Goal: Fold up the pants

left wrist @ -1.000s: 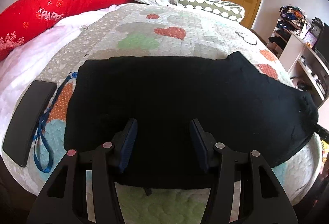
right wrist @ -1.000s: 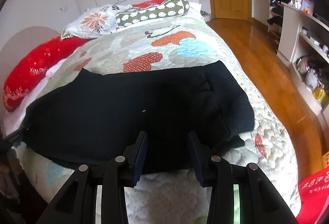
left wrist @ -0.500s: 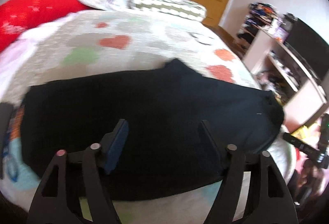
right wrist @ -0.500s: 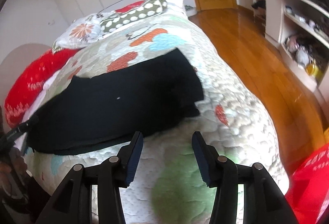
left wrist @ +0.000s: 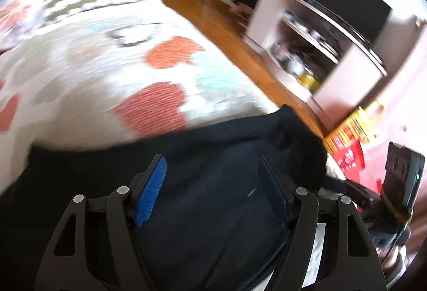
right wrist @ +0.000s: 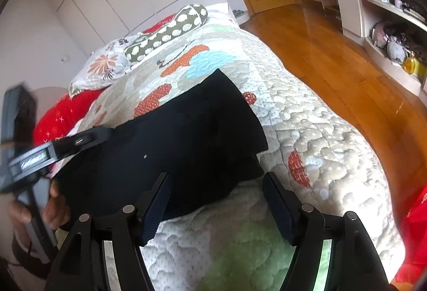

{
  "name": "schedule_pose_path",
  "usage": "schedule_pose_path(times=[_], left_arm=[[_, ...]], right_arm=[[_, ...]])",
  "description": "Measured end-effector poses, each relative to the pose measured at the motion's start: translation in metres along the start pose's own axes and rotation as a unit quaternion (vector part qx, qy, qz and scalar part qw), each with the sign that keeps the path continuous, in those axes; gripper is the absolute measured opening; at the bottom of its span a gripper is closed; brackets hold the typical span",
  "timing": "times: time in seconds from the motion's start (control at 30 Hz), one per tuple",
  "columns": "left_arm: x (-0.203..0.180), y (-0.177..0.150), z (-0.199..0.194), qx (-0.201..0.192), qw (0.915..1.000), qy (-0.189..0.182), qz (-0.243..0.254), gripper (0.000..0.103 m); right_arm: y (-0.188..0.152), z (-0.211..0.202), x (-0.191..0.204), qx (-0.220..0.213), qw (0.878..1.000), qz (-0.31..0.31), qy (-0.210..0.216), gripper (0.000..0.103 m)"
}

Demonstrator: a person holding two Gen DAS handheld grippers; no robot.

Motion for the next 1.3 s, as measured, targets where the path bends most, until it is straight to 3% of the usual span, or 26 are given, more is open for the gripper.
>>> schedule_pose_path(times=[0.27,0.33,0.4,0.5,0.53,0.63,0.8,0.9,1.0,1.07,1.13,1.17,1.23,1.3], left_arm=[[-0.052,0.032,0.071,0.056,0.9955,-0.011,0.075,0.071],[-0.062,0.032,0.085,0.067,0.9934,-0.022,0.091,0.071],[-0.069,0.030,0.091,0.053,0.9925,-0.021,0.108,0.071],[-0.075,0.027,0.089,0.045,0.9907,-0.032,0.125,0.048],[-0.074,0.029,0.086,0.045,0.9912,-0.043,0.117,0.036],[-0.067,0.034,0.064,0.029,0.9928,-0.055,0.103,0.025],[-0.016,0.040,-0.008,-0.027,0.9976,-0.056,0.031,0.025],[0.027,0.024,-0.048,-0.053,0.9983,-0.012,-0.020,0.025],[0.068,-0.007,-0.075,-0.064,0.9955,0.018,-0.068,0.026],[0.093,-0.030,-0.087,-0.067,0.9915,0.030,-0.108,0.027],[0.114,-0.059,-0.096,-0.060,0.9868,0.049,-0.142,0.027],[0.123,-0.069,-0.101,-0.057,0.9853,0.055,-0.151,0.027],[0.133,-0.094,-0.112,-0.057,0.9829,0.059,-0.165,0.027],[0.134,-0.106,-0.116,-0.060,0.9819,0.061,-0.169,0.031]], right_arm=[[0.004,0.009,0.001,-0.020,1.000,-0.008,0.009,0.076],[0.006,0.010,0.000,-0.023,1.000,-0.006,0.010,0.072],[0.009,0.013,-0.003,-0.026,1.000,-0.001,0.003,0.045],[0.014,0.014,-0.006,-0.024,0.999,0.014,0.022,0.029],[0.015,0.013,-0.003,-0.025,0.999,0.011,0.028,0.025],[0.025,0.002,0.020,-0.041,0.998,-0.015,0.038,0.018],[0.038,-0.021,0.081,-0.073,0.991,-0.088,0.066,0.017],[0.033,-0.022,0.124,-0.076,0.984,-0.134,0.093,0.017],[0.011,0.000,0.166,-0.050,0.976,-0.175,0.119,0.017],[-0.011,0.028,0.187,-0.002,0.970,-0.192,0.147,0.019],[-0.036,0.060,0.199,0.087,0.965,-0.193,0.156,0.030],[-0.043,0.063,0.199,0.109,0.962,-0.188,0.165,0.032],[-0.044,0.046,0.193,0.091,0.960,-0.181,0.191,0.032],[-0.035,0.022,0.179,0.059,0.964,-0.168,0.196,0.040]])
Point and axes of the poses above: each gripper's, at about its wrist camera, not at the fingertips, and z roughly the way its jaws point, x to its left, y to its top, the point moved 3 cm from there along z, roughly the way its jaws point, and after that the axes turned 2 degrees about z, right-handed, at the moved point
